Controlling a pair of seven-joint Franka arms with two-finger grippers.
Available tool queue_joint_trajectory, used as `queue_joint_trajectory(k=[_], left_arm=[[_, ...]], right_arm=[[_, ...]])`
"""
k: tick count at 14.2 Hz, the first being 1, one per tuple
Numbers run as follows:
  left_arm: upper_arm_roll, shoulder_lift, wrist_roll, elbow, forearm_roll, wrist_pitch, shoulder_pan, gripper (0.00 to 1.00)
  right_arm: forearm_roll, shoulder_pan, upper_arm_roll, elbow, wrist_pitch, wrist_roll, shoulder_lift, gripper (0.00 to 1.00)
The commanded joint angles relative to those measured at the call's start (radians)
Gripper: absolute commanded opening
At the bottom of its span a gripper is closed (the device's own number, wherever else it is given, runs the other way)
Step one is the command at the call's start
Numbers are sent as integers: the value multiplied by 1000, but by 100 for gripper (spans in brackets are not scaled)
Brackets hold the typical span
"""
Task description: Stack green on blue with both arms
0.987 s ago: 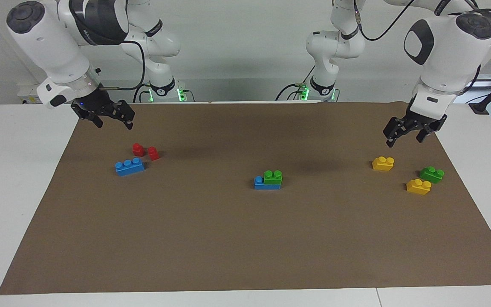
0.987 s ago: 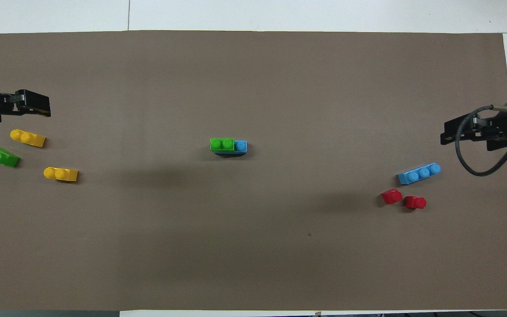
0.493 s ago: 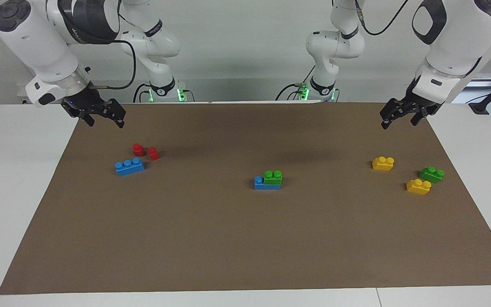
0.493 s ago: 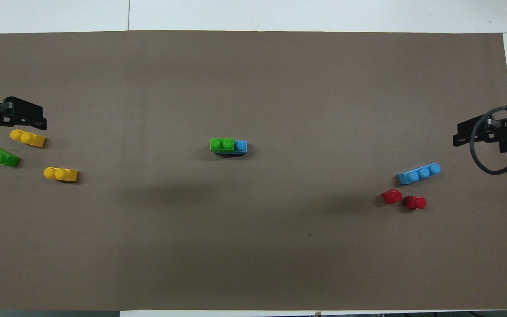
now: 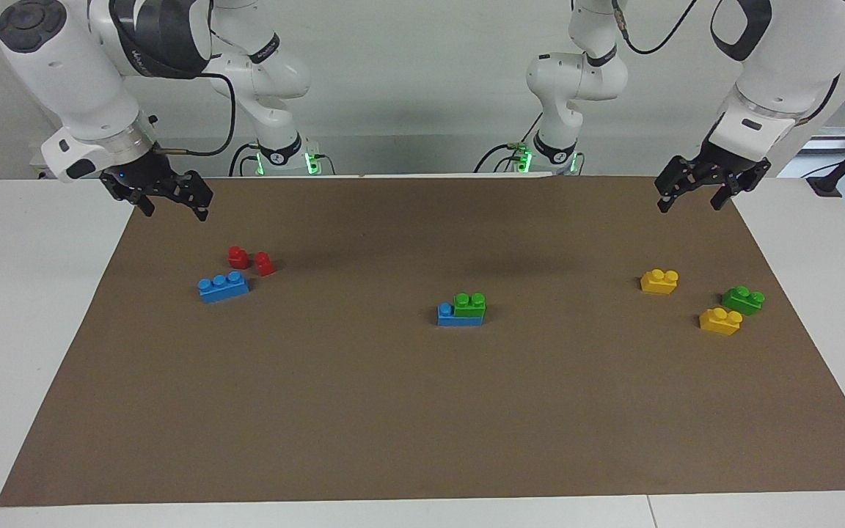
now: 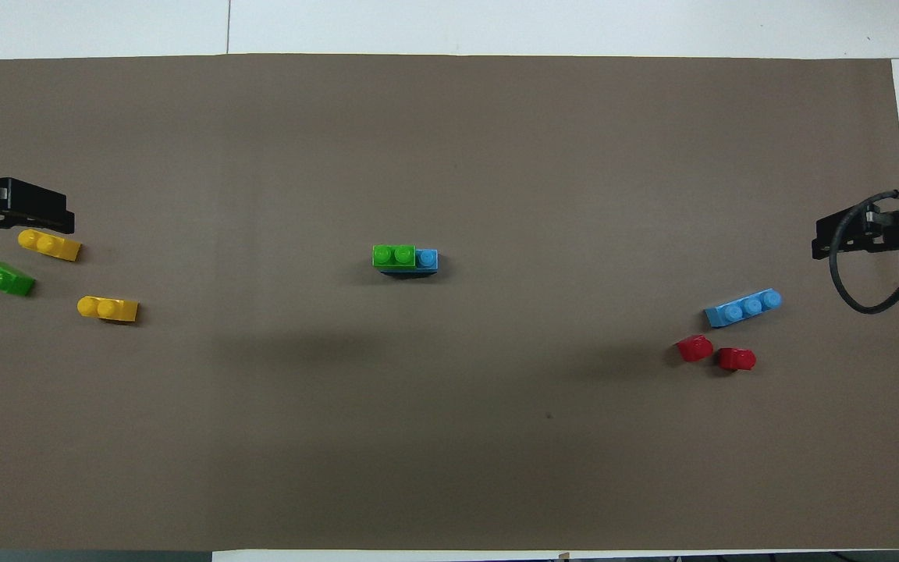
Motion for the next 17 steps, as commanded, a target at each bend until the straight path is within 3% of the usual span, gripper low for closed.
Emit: queue_joint_trajectory(k=[1,4,17], left_arm=[[-4,-11,23,-3,-7,-4,5,100],[-7,-19,34,-17,51,5,-7,100],[-8,-23,34,-26,46,13,-6,100]], right_arm=[[-22,-1,4,12,10,-17,7,99],[-5,-1,4,14,12,-16,10,99],[-5,-4,4,12,27,-11,10,99]])
